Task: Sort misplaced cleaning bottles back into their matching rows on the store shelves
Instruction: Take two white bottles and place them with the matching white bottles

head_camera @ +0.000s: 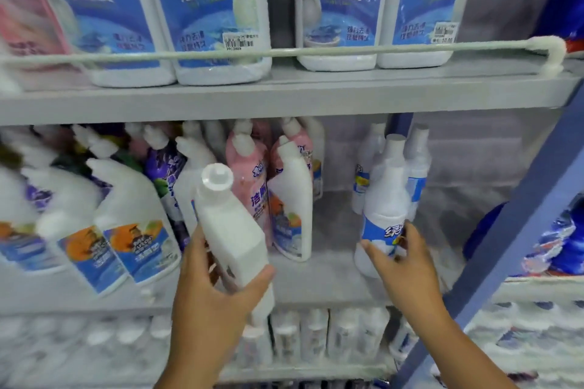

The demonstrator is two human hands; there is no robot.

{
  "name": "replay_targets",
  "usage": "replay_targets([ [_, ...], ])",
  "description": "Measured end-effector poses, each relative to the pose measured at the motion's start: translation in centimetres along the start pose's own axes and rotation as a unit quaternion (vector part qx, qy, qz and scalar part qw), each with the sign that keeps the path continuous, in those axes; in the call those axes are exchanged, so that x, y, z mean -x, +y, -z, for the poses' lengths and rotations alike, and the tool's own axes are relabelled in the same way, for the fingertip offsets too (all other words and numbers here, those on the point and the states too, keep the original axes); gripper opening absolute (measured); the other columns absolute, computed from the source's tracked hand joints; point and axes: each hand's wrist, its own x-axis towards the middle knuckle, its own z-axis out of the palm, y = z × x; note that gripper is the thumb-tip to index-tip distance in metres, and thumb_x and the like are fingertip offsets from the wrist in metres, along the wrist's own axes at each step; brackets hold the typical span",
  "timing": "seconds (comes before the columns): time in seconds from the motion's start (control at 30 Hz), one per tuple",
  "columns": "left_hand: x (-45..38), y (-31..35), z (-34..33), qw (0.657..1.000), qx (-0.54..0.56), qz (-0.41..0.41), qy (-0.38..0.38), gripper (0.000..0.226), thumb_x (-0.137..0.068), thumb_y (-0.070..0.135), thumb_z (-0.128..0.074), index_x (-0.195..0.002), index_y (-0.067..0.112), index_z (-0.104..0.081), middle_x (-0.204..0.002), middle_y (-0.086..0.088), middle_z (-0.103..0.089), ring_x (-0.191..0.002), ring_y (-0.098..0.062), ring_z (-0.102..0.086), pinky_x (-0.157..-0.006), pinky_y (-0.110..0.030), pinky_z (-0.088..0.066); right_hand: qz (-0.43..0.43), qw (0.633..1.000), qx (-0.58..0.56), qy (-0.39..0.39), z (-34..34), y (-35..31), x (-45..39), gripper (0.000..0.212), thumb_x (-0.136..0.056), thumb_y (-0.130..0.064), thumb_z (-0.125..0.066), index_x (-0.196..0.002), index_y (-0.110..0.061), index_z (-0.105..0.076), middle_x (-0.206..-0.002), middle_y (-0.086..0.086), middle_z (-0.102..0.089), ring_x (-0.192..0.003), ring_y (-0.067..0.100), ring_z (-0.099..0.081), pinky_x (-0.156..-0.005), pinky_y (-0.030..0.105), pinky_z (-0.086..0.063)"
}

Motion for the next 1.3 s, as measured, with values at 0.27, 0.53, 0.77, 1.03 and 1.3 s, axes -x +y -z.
replay_targets([
  [0.27,-6.0,-5.0,1.9,0.988,-0.113,-0.014,0.1,0.068,-0.072,0.037,-0.091,-0.123,0.028,-0.047,-0.116,0.003,-0.059,-0.106,-0.02,-0.062,-0.084,-0.043,-0.054,0.032,0.998,0.005,-0.059,-2.7,-1.0,-0.1,0.053,-0.081,-0.035,-0.082,-0.127,-0.031,-0.055,-0.118,-0.019,-0.067,-0.104,-0.001,-0.064,-0.091,0.034,-0.057],
  [0.53,-3.2,-5.4,0.0,0.958,-0.206,-0.085,0.18,0.072,-0.081,0.036,-0.083,-0.137,0.011,-0.045,-0.14,-0.014,-0.044,-0.131,-0.037,-0.046,-0.101,-0.059,-0.047,0.022,0.997,0.015,-0.068,-3.7,-0.8,-0.3,0.064,-0.073,-0.041,-0.087,-0.125,-0.029,-0.052,-0.117,-0.019,-0.066,-0.104,-0.001,-0.065,-0.089,0.027,-0.057],
  [0.77,0.8,-0.3,-10.6,0.98,-0.038,-0.171,-0.092,0.067,-0.084,0.05,-0.07,-0.143,0.035,-0.042,-0.145,0.022,-0.044,-0.136,-0.003,-0.046,-0.109,-0.019,-0.04,-0.036,0.98,0.019,-0.195,-1.3,0.0,-0.7,0.053,-0.078,-0.03,-0.078,-0.126,-0.032,-0.057,-0.123,-0.015,-0.063,-0.11,-0.001,-0.061,-0.085,0.015,-0.05],
  [1.03,-2.2,-1.8,-17.1,0.996,-0.015,-0.051,-0.068,0.101,-0.074,0.048,-0.085,-0.154,0.024,-0.029,-0.155,0.004,-0.044,-0.141,-0.014,-0.047,-0.113,-0.043,-0.046,-0.019,0.997,-0.014,0.079,-0.9,-1.4,-7.0,0.047,-0.077,-0.019,-0.081,-0.114,-0.026,-0.053,-0.113,-0.002,-0.062,-0.096,0.01,-0.065,-0.073,0.017,-0.05],
  [1.3,-1.0,-3.3,-13.9,0.991,0.004,-0.058,-0.123,0.083,-0.071,0.034,-0.085,-0.142,0.038,-0.042,-0.13,0.018,-0.063,-0.111,-0.002,-0.064,-0.087,-0.017,-0.053,-0.031,0.997,0.052,0.043,-1.4,-0.8,-6.2,0.032,-0.074,-0.033,-0.081,-0.098,-0.026,-0.062,-0.087,-0.01,-0.073,-0.078,0.003,-0.069,-0.066,0.028,-0.057],
])
